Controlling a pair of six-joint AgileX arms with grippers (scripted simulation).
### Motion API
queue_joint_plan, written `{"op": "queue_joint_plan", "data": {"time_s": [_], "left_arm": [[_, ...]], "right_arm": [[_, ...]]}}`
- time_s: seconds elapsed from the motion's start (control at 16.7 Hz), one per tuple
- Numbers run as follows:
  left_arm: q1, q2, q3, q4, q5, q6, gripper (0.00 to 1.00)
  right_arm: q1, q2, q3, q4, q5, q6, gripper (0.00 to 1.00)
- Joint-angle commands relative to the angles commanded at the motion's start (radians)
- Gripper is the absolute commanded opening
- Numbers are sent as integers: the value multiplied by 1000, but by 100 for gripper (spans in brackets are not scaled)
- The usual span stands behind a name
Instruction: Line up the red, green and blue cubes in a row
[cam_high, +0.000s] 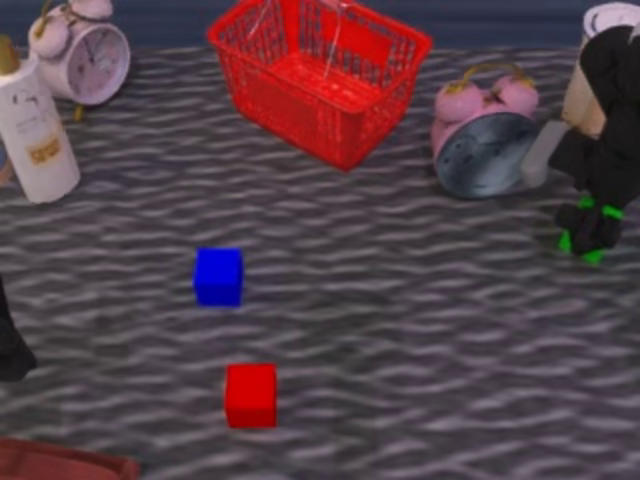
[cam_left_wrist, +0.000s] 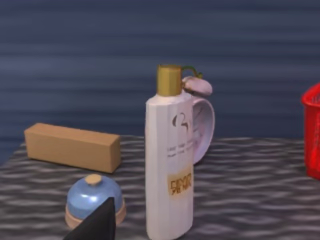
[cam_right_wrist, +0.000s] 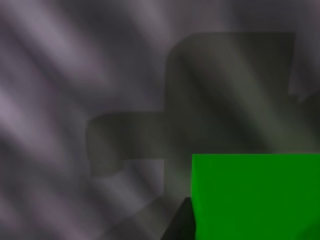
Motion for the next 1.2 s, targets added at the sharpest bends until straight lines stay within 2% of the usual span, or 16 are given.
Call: {"op": "queue_joint_plan", "data": {"time_s": [0.36, 0.78, 1.08, 1.2], "left_arm": [[0, 0, 0, 0, 0, 0, 100], [0, 0, 0, 0, 0, 0, 100], [0, 0, 0, 0, 0, 0, 100], [0, 0, 0, 0, 0, 0, 100]], "right_arm": [[1, -16, 14, -25, -2, 1, 0], [6, -86, 148, -235, -3, 2, 0], [4, -86, 149, -237, -3, 4, 0], [38, -97, 137, -234, -3, 10, 0]]}}
